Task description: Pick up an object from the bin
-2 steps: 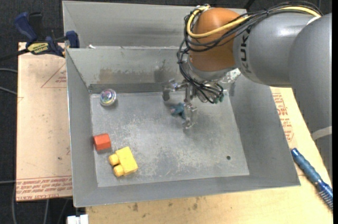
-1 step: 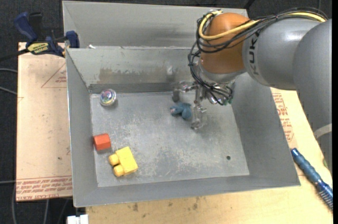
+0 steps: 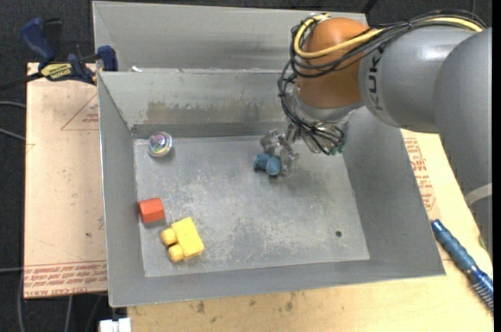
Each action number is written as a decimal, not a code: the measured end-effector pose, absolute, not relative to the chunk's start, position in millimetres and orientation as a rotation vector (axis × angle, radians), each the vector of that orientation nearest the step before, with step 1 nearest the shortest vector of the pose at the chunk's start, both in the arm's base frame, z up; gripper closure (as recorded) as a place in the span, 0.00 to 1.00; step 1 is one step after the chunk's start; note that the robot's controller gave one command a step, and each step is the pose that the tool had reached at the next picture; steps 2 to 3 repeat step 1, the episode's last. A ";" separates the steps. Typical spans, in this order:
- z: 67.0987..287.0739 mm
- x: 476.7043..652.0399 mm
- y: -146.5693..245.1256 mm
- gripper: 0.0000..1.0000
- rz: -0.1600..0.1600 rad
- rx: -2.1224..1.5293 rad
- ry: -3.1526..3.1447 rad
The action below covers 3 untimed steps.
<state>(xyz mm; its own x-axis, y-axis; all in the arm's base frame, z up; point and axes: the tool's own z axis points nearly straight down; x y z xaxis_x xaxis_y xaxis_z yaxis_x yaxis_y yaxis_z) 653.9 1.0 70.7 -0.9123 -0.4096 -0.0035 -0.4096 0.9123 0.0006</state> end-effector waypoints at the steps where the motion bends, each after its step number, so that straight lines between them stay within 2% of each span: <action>1: 235.7 633.2 21.1 1.00 -0.002 -0.730 3.042; 3: 235.7 633.2 21.1 1.00 -0.002 -0.730 3.042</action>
Offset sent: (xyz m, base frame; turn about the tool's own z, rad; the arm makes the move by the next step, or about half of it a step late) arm -0.0231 0.0193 0.1595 -0.0512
